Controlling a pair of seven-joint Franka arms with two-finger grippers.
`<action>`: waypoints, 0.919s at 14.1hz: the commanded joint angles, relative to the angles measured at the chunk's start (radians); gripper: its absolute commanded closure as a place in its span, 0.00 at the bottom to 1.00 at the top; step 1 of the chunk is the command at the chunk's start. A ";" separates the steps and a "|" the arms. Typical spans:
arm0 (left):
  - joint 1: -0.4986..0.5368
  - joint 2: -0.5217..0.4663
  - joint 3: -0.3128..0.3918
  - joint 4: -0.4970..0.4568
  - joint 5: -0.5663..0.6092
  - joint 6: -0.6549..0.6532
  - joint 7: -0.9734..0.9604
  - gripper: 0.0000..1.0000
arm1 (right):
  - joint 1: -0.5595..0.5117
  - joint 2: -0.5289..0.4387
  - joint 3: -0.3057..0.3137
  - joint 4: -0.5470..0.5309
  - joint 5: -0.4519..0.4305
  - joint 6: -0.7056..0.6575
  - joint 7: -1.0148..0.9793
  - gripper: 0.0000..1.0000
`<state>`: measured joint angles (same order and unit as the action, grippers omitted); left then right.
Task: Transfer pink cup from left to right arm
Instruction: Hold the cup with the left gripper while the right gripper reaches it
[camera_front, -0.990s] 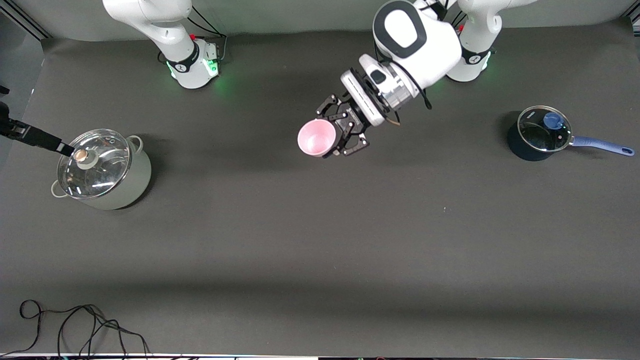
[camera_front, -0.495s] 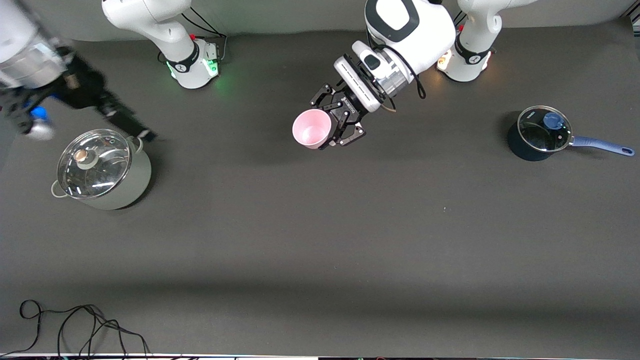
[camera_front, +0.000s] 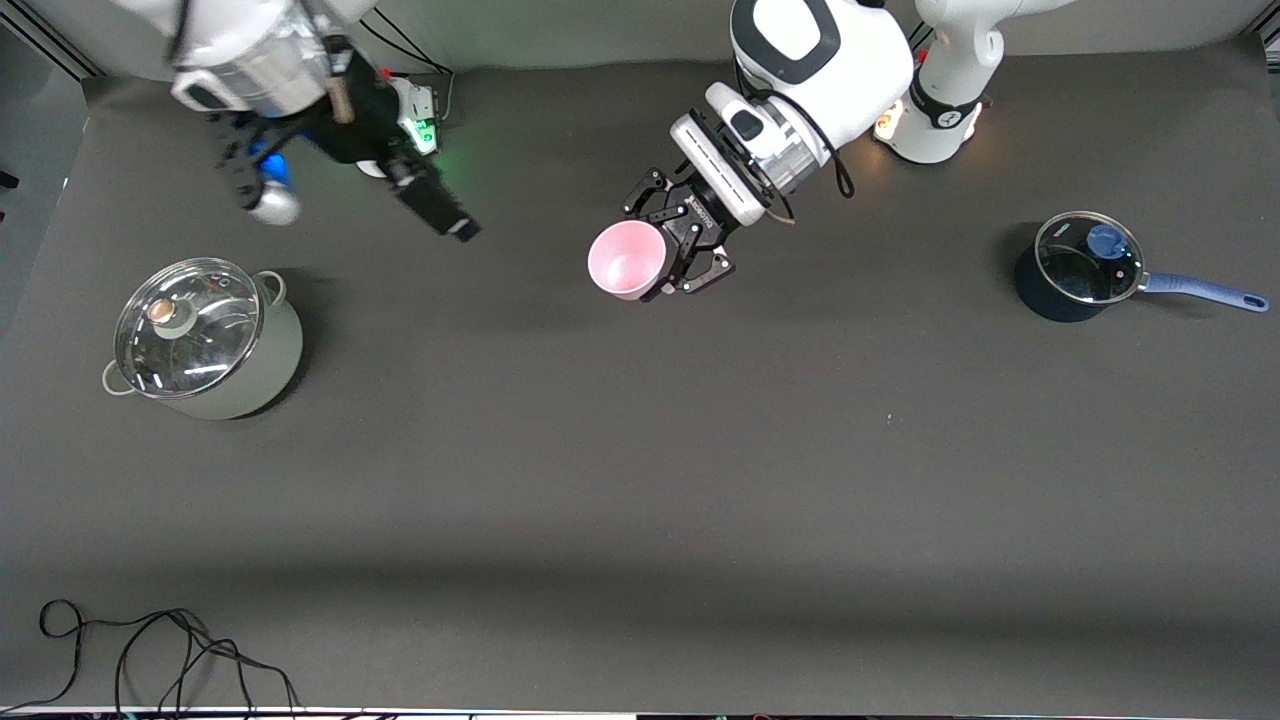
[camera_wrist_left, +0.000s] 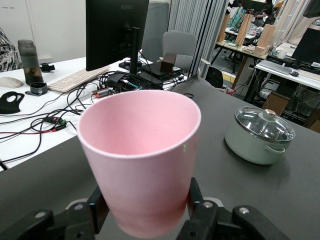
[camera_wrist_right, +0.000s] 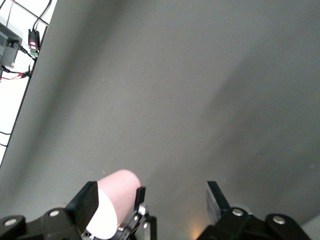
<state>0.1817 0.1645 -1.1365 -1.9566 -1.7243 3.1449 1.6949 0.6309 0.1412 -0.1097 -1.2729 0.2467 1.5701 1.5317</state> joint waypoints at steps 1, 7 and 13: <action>0.004 -0.014 -0.005 0.002 -0.020 0.009 -0.009 0.60 | 0.042 0.090 -0.016 0.113 0.022 -0.016 0.083 0.05; 0.005 -0.011 -0.003 0.002 -0.021 0.011 -0.009 0.60 | 0.122 0.158 -0.010 0.119 0.010 -0.038 0.110 0.04; 0.005 -0.011 -0.003 0.002 -0.021 0.011 -0.011 0.60 | 0.135 0.230 -0.007 0.194 0.008 -0.035 0.110 0.05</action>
<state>0.1838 0.1653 -1.1351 -1.9566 -1.7250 3.1465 1.6912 0.7536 0.3240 -0.1094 -1.1526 0.2470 1.5622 1.6121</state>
